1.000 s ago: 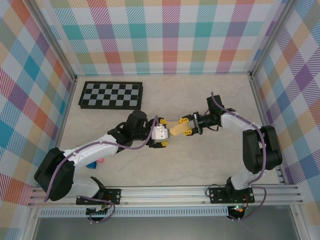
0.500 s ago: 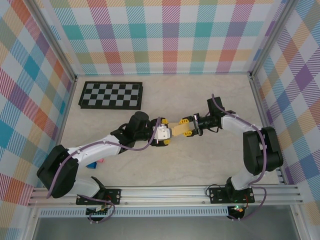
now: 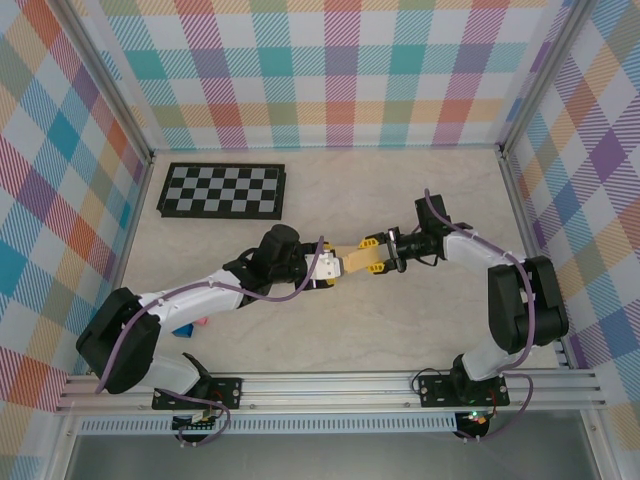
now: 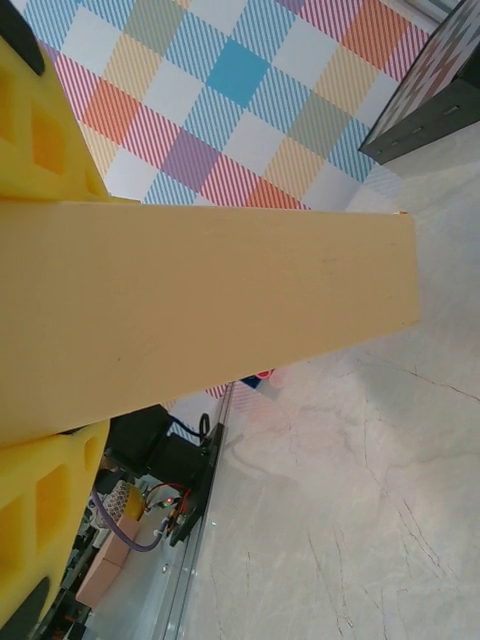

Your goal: Fold the paper box

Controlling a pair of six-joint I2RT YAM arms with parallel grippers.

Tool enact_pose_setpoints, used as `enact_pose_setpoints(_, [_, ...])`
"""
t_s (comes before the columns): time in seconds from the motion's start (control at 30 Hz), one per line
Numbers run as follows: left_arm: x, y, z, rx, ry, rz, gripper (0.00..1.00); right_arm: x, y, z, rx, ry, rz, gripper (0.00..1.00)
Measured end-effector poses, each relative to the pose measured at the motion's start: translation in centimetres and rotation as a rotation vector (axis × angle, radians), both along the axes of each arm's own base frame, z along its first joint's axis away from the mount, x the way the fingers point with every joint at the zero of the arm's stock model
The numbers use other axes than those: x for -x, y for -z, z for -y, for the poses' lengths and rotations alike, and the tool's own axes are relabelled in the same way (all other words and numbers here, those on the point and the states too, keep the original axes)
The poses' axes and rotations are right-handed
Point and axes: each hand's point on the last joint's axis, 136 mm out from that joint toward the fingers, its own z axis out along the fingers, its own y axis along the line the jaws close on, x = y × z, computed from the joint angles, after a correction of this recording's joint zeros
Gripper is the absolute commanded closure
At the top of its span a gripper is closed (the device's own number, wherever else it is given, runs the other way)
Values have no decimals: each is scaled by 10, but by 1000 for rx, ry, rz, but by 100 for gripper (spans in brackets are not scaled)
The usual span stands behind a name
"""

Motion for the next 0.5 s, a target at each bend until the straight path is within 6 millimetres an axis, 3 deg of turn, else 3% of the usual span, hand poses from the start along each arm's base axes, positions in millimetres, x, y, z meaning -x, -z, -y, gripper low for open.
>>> enact_pose_setpoints(0.33, [4,1,-4,-29,-6,-40,56,4,4,0,-2,15,-41,54])
enact_pose_setpoints(0.5, [5,0,-5,-44,-8,-63,55,4,5,0,-2,13,-37,36])
